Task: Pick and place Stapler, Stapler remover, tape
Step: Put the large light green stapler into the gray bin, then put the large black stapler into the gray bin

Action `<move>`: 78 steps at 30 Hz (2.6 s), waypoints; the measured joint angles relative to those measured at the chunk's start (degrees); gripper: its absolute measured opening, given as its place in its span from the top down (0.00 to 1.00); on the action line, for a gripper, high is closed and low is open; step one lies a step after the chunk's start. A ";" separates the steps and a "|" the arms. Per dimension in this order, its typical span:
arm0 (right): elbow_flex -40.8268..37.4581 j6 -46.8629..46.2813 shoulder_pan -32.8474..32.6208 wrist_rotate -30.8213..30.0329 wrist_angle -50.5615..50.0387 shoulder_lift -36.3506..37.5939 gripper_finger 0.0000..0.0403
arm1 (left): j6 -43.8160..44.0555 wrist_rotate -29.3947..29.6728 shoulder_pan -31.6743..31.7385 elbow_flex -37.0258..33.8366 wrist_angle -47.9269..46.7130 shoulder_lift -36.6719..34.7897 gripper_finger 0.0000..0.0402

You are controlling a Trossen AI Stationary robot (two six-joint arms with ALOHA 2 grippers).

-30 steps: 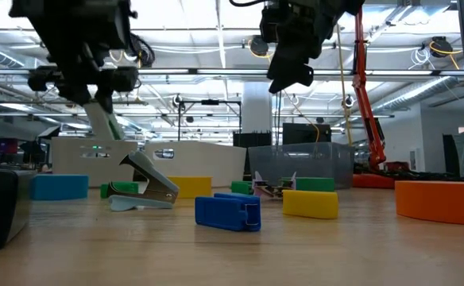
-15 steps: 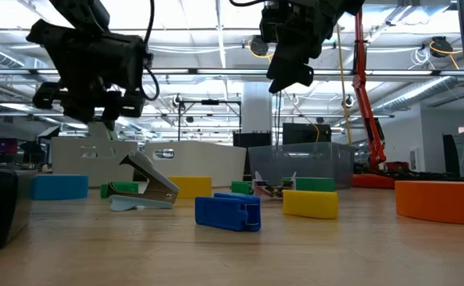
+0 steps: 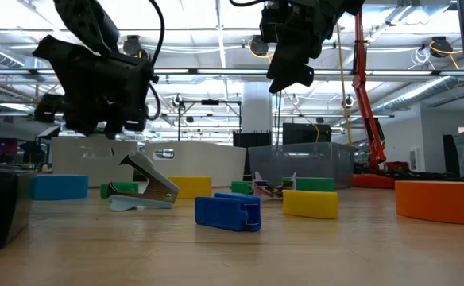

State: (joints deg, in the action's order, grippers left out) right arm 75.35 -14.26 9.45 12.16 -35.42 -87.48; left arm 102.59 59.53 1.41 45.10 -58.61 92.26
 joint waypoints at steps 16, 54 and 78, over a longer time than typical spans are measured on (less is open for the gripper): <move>-0.02 0.00 -0.02 -0.02 0.00 0.00 0.55 | -1.11 -0.94 0.07 0.00 2.18 0.36 0.46; -0.02 17.79 0.58 -0.15 -7.72 0.10 0.55 | -42.19 -21.02 -22.27 0.22 34.62 -29.92 0.44; -37.80 4.44 4.04 -0.22 18.68 42.32 0.55 | -32.12 -27.12 -28.70 3.68 45.51 -18.28 0.44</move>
State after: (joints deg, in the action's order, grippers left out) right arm 37.55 -9.82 13.50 11.94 -16.74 -45.16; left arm 70.46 32.40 -27.29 48.78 -13.10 73.98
